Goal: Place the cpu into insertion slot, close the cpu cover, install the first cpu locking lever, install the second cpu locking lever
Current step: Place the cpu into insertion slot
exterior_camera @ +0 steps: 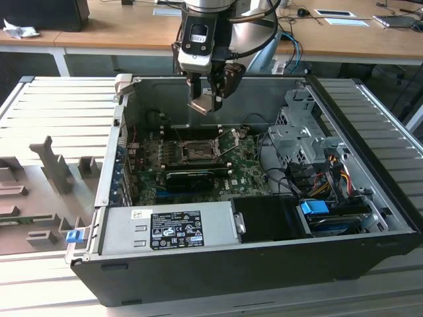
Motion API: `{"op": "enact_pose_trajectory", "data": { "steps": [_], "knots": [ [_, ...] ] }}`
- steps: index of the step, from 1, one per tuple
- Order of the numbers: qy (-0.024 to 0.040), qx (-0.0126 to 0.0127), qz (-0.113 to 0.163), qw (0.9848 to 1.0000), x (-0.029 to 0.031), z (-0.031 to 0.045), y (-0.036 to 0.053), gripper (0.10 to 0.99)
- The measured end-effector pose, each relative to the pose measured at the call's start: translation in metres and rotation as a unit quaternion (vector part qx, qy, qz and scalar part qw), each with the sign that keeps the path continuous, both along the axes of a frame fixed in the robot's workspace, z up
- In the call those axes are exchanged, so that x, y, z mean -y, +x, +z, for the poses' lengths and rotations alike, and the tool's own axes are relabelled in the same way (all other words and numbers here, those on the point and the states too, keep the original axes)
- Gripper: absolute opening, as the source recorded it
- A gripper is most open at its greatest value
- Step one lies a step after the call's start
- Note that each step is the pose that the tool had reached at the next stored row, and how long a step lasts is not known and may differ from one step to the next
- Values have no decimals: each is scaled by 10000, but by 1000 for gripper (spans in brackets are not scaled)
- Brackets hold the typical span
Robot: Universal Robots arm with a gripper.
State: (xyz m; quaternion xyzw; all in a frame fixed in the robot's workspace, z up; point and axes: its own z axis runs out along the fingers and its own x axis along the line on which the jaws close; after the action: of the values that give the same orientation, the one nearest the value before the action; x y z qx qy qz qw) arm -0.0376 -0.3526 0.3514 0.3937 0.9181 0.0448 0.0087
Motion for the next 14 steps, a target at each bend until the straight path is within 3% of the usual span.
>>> {"op": "enact_pose_trajectory", "data": {
  "steps": [9, 14],
  "knots": [
    [0, 0, -139, 9999, 0, -15, -1, 533],
    [0, 0, -354, 9994, 0, -25, -1, 533]
  ]
}}
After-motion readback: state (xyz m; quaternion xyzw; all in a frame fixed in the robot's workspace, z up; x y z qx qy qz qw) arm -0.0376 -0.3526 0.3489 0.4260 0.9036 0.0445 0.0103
